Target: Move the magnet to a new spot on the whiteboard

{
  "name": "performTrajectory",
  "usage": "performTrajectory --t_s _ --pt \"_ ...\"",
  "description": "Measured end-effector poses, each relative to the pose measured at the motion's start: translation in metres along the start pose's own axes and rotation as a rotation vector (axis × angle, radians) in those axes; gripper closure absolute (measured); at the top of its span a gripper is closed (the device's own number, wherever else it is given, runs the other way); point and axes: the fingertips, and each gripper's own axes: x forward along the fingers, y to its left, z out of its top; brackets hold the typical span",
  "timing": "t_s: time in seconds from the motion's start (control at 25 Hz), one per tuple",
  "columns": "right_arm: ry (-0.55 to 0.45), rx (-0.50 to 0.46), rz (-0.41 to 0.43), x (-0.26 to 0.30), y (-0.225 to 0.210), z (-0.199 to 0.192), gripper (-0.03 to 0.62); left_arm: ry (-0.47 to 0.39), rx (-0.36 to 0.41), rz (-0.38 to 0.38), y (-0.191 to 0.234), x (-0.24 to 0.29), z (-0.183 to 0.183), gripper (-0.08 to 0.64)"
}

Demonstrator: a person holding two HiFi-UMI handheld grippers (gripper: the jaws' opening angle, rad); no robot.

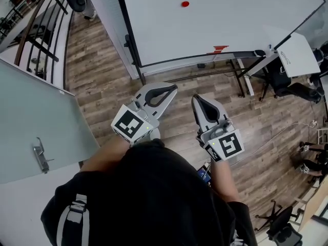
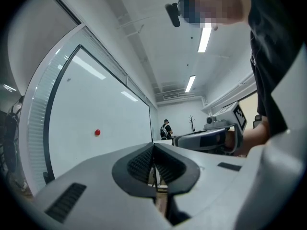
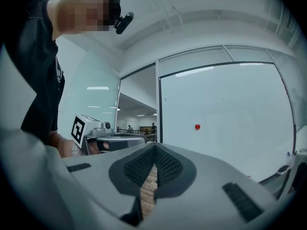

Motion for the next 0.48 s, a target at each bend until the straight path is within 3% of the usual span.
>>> performTrajectory --t_s 0.48 --pt "0.016 0.0 -0.052 0.092 -0.034 -0.006 0.595 -0.013 -0.015 -0.033 0.089 0.017 -0.006 0.555"
